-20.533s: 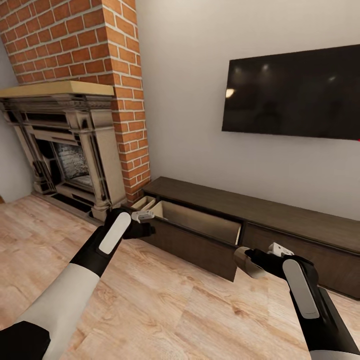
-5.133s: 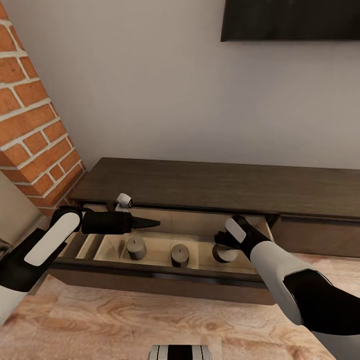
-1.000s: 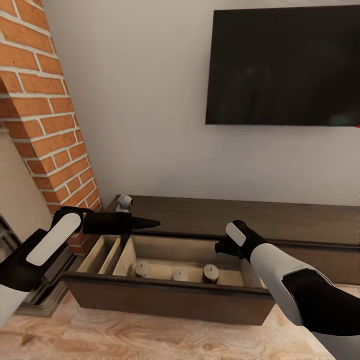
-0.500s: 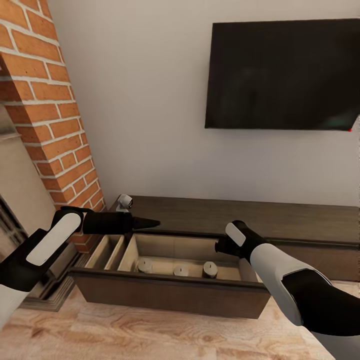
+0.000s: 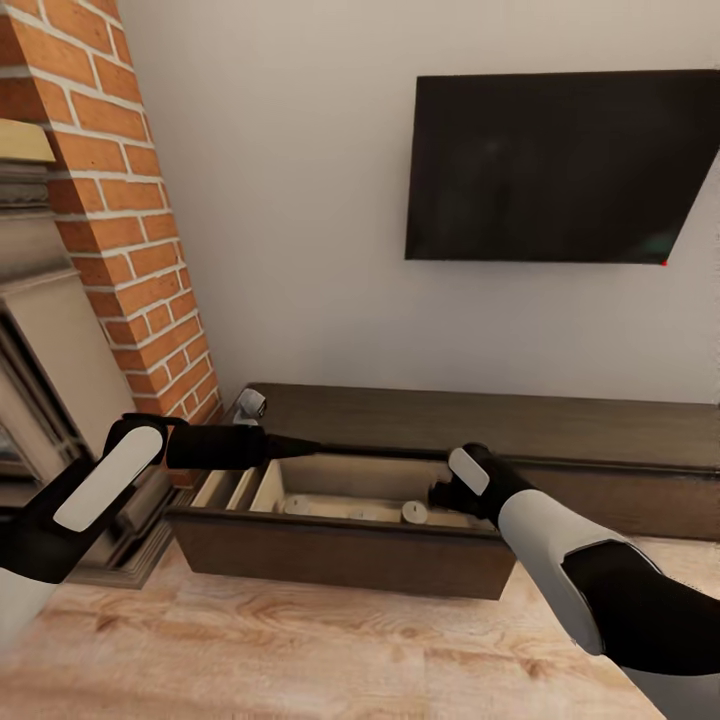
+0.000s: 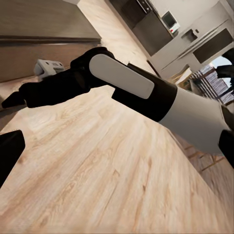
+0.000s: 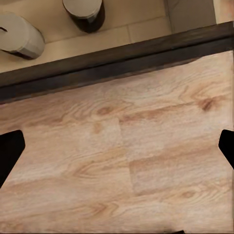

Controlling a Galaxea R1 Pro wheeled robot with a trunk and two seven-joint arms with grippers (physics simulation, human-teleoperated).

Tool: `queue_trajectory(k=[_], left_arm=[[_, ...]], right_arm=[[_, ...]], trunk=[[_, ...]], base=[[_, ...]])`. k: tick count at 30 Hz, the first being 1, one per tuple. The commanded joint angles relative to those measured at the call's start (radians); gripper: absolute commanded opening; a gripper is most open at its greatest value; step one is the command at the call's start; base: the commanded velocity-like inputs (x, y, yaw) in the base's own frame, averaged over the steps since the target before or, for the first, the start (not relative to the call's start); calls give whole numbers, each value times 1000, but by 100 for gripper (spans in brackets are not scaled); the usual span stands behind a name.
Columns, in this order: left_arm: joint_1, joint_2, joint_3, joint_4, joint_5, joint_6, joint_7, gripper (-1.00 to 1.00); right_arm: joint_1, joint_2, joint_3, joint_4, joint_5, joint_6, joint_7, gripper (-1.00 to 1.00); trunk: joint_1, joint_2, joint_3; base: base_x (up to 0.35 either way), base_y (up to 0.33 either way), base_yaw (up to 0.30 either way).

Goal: Place each of the two pumpkins and all three candles from the living room inside a cabinet in the living room (use any cabinet), then make sure every cabinet is closed, and position the cauldron so it is next to a table in the living room.

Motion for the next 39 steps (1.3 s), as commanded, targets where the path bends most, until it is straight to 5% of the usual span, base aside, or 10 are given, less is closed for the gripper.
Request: queue_trajectory(k=[1,12,19,23,24,28,29,33,36,39], left_arm=[[-1,1,-2,3,-5,1,-7,100],[-1,0,-2,11,-7,1,45,100],[0,-1,-2,11,-33,1,254,100],[38,-3,-2,10,-176,-24,357,100],[82,-5,-2,10,-265,-91,378,100],[172,-9,-2,12,-428,-256,402,100],[220,-17,-1,23,-497,-350,409,100],[281,-48,-1,78,-568,-488,416,100],[329,-136,0,306,-652,-750,419,100],[338,-169,0,417,-685,-858,420,100]], right_arm=[[4,2,8,-2,-10,3,-8,100],[33,10,9,-3,-10,-43,-8,100],[77,11,41,-1,-9,-119,-8,100],[118,27,63,1,-8,-204,-8,100],[143,33,84,4,-8,-267,-8,100],[190,40,131,9,-9,-392,-8,100],[218,42,153,10,-9,-459,-8,100],[261,43,181,11,-8,-554,-8,100],[329,45,250,10,10,-648,-8,100],[354,46,276,10,20,-695,-8,100]], trunk=[[-5,7,2],[-47,84,37],[-74,133,59],[-78,140,62],[-78,140,62],[-78,140,62],[-78,140,62],[-78,140,62],[-78,140,62],[-78,140,62]], base=[[-339,0,0],[-333,0,0],[-156,0,0],[-30,0,0],[-13,0,0],[-8,0,0],[-4,0,0],[-2,0,0],[0,0,0],[0,0,0]])
